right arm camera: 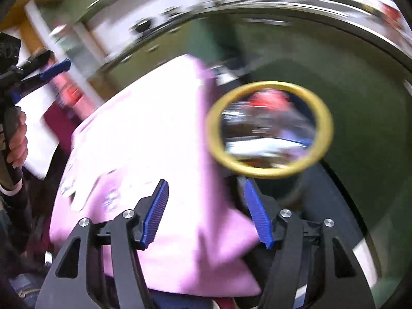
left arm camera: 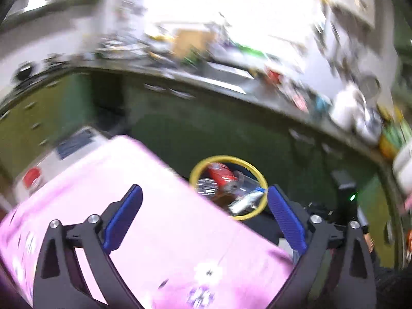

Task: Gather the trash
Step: 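Reach the right tool to the white tissue and grasp it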

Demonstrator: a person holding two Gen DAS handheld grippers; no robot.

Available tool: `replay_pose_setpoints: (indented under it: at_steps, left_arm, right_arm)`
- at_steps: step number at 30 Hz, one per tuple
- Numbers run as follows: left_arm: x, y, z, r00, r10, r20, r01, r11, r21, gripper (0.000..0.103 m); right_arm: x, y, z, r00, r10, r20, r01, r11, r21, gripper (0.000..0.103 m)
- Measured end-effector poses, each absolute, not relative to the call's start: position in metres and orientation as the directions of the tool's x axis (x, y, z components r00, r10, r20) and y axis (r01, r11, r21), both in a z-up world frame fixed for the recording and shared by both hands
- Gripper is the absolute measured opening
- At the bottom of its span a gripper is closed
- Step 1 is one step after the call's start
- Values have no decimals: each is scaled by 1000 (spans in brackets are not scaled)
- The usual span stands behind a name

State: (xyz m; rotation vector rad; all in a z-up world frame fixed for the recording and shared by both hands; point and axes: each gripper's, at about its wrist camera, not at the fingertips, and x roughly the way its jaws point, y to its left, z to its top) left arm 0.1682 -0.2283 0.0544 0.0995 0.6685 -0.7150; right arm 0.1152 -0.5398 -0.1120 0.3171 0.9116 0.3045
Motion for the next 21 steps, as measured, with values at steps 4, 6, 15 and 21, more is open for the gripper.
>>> replay_pose_setpoints:
  at_steps: [4,6,15,21]
  left_arm:
    - [127,-127,50,697,-461,-549,441,880,-179,96]
    - [107,-80,41,745,-382,-547,332,924,-191,96]
    - [47,41,2,782,-212,-586,73,965,-251,96]
    - [42,69,-17,772,-204,-602,23,955,-295,96]
  right_arm:
    - [129,-447,-107,453,526,-720,-397,842,365,75]
    - [134,-401,-106,405,549,-731,-510,799,318,75]
    - [151,-239,-125,274,530,-802,-798,591,118,82]
    - [165,-202,-149,251,441,-862,-828,558,44,82]
